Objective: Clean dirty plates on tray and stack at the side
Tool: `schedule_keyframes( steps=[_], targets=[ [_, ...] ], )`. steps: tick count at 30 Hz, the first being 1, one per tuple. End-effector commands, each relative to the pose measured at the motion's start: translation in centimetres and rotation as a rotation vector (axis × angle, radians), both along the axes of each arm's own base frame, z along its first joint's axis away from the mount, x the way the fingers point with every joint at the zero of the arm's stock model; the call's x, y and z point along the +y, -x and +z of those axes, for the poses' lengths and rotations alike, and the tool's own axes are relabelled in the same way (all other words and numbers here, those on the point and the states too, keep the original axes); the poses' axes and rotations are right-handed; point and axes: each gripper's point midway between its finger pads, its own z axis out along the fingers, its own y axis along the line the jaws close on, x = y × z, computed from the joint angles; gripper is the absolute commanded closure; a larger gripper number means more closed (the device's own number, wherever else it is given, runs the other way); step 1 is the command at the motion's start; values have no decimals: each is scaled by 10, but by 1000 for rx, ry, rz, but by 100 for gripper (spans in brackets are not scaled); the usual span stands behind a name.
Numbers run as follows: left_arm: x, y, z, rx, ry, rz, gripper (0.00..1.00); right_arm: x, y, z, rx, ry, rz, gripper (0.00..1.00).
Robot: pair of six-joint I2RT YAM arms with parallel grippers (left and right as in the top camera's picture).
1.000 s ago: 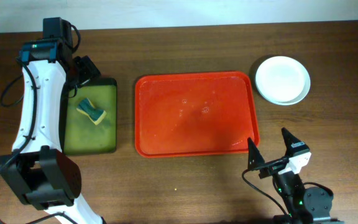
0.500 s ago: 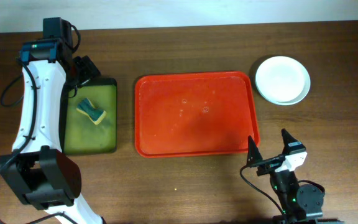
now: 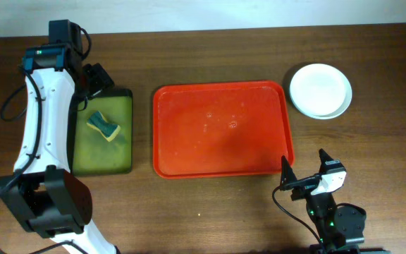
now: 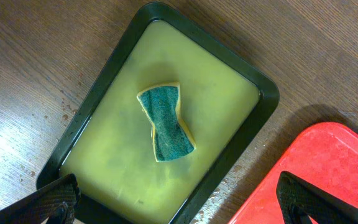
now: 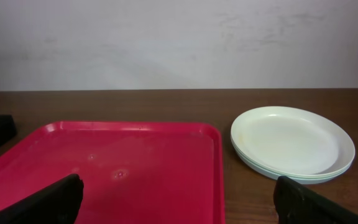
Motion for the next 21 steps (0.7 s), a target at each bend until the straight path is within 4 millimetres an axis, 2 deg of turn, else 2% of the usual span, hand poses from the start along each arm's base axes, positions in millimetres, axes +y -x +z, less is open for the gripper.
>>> schedule_keyframes(
  steps=[1, 9, 16, 17, 21],
  targets=[
    [1, 0, 0, 1, 0, 0, 1, -1, 0, -3, 3, 1, -8, 1],
    [9, 3, 1, 18, -54, 0, 1, -1, 0, -3, 3, 1, -8, 1],
    [9, 20, 1, 76, -53, -1, 1, -1, 0, -3, 3, 1, -8, 1],
    [8, 21, 8, 57, -55, -1, 1, -1, 0, -3, 3, 1, -8, 1],
    [-10, 27, 78, -193, -82, -39, 1, -1, 0, -3, 3, 1, -8, 1]
  ],
)
